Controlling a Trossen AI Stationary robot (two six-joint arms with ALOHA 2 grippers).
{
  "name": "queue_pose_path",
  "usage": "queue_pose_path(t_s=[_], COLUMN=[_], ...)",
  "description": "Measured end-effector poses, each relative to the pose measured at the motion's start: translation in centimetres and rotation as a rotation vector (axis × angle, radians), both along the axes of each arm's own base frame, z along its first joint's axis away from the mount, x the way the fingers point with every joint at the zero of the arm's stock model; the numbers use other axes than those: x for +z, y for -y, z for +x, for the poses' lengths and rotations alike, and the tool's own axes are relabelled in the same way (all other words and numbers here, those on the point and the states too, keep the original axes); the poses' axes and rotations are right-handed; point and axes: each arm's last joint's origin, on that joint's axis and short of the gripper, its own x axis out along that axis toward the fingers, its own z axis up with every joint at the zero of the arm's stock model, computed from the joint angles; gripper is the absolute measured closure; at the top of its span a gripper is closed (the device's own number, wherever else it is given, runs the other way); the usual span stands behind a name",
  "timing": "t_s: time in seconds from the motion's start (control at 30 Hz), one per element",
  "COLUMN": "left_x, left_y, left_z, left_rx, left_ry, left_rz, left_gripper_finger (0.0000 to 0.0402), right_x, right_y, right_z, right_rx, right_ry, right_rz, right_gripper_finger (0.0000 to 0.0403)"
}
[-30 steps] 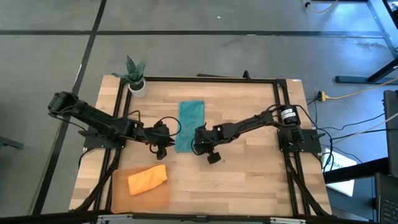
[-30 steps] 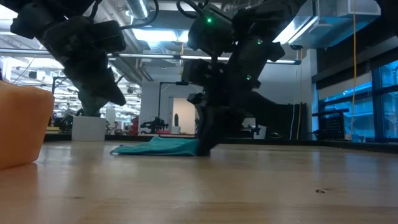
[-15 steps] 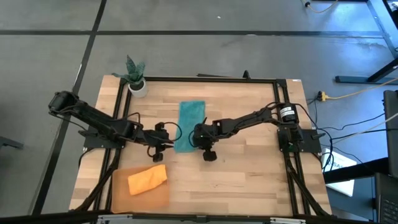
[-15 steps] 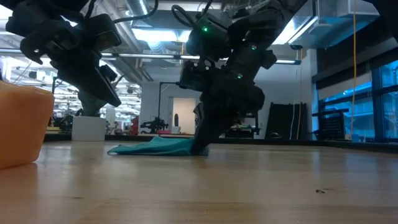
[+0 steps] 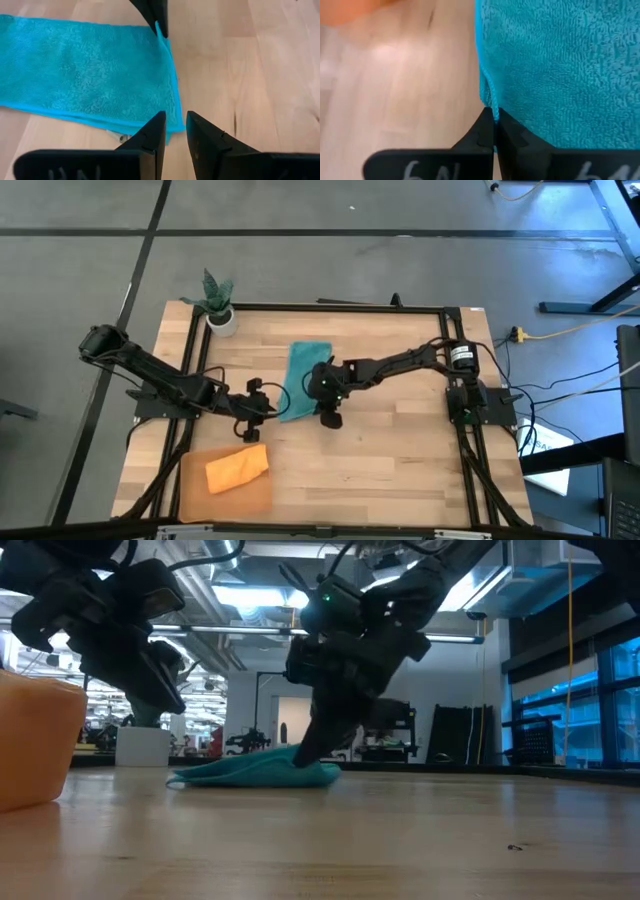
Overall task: Roll microfiber towels into tight, uniform cylinder then place into a basket
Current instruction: Roll the blue microfiber towel
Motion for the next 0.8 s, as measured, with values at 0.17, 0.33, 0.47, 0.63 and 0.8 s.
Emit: queue_pose_path(t_s=[0.17,0.33,0.47,0.63,0.8], left_x=[0.0,0.0,-0.4,-1.2,-1.5], left_y=[0.0,0.0,0.0,-0.1,-0.1], left_z=[0.0,0.0,0.1,0.4,0.6], left_rx=[0.0,0.007,0.012,0.076,0.119], left_ry=[0.0,-0.001,-0.017,-0.05,-0.053], left_rz=[0.0,-0.007,-0.006,-0.025,-0.058], left_gripper_finger=[0.0333,0.0333,0.0333,0.0333,0.0333], right_x=[0.4,0.7,1.1,1.3,1.3], right_y=[0.7,1.2,1.8,2.1,2.0], right_z=[0.3,0.6,0.9,1.1,1.1], right_rx=[-0.054,-0.108,-0.154,-0.173,-0.174], right_ry=[0.014,0.036,0.066,0.094,0.095], right_rz=[0.116,0.158,0.19,0.202,0.204], right_gripper_finger=[0.0401,0.0401,0.04,0.04,0.04])
